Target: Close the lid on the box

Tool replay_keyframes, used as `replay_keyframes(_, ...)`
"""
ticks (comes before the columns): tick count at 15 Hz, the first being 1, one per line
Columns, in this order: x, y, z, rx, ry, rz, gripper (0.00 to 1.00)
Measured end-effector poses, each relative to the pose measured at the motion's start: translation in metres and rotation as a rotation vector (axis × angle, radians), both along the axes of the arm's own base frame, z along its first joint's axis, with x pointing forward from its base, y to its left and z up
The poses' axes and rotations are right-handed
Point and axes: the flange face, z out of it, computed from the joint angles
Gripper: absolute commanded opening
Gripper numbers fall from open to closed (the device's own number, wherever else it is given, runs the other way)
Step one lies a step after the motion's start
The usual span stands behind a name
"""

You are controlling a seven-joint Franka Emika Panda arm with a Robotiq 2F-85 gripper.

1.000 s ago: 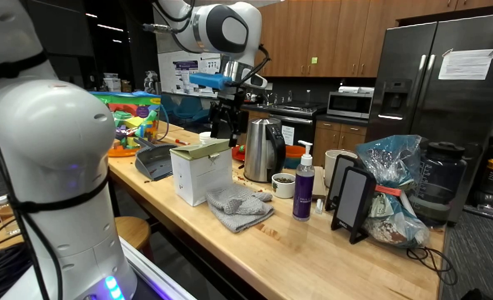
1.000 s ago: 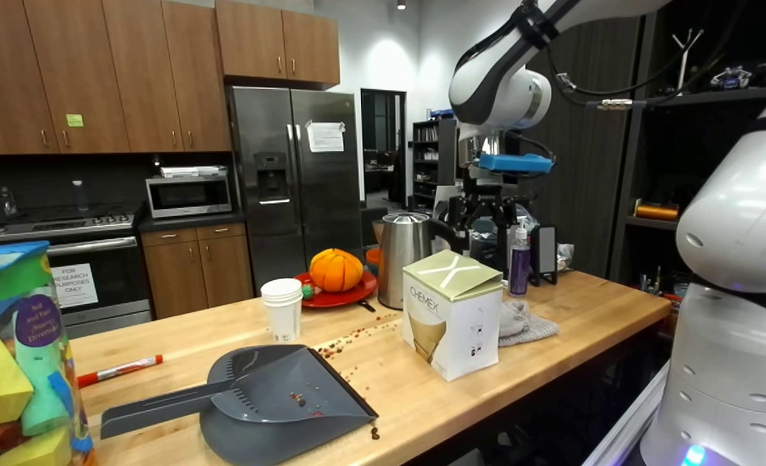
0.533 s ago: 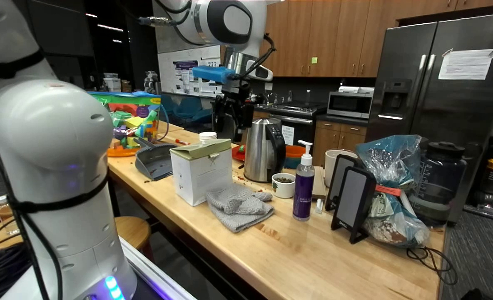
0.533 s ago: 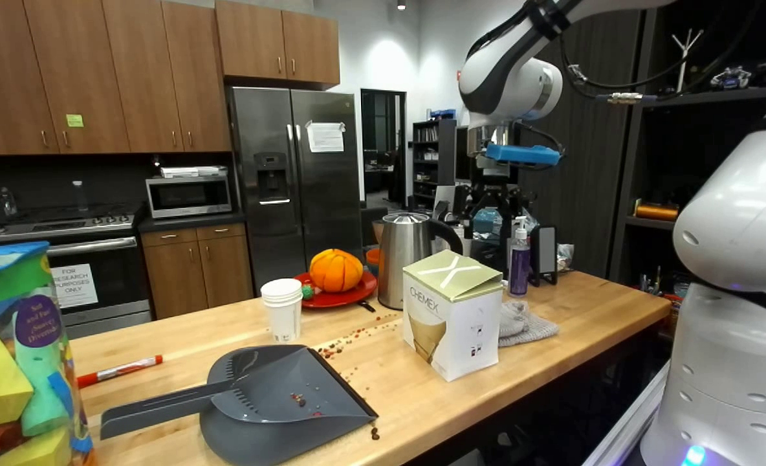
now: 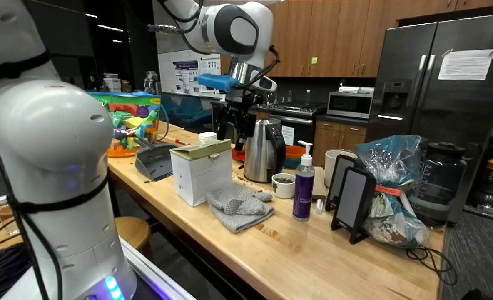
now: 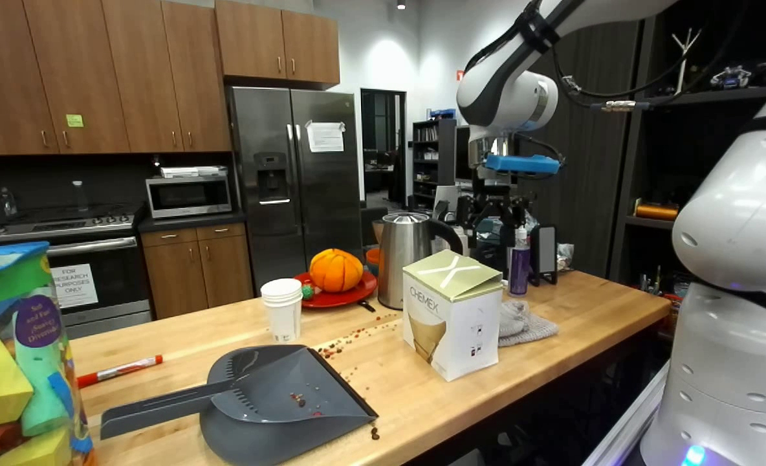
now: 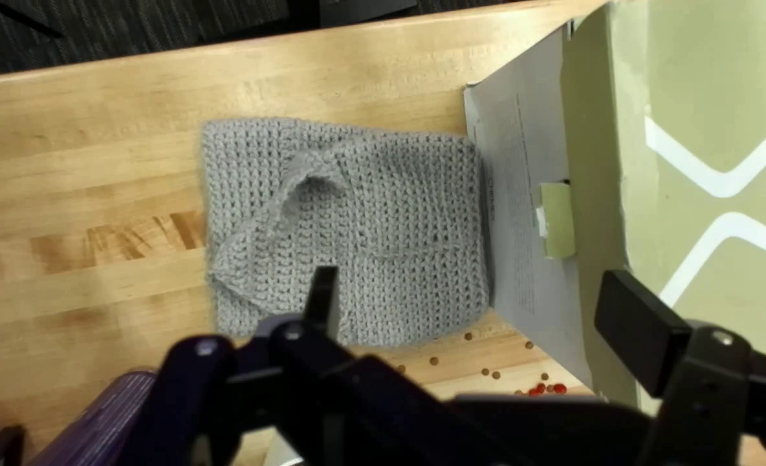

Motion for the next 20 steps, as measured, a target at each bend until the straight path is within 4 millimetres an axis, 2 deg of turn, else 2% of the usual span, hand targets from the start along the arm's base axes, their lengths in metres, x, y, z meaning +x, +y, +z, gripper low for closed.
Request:
replay_keyframes(10,0.021,-0.008,-0.03,0.05,0.091,-0.024,1.0)
replay_keyframes(20,0.029,-0.013,-0.04,0.119,0.122,-0.013,1.0)
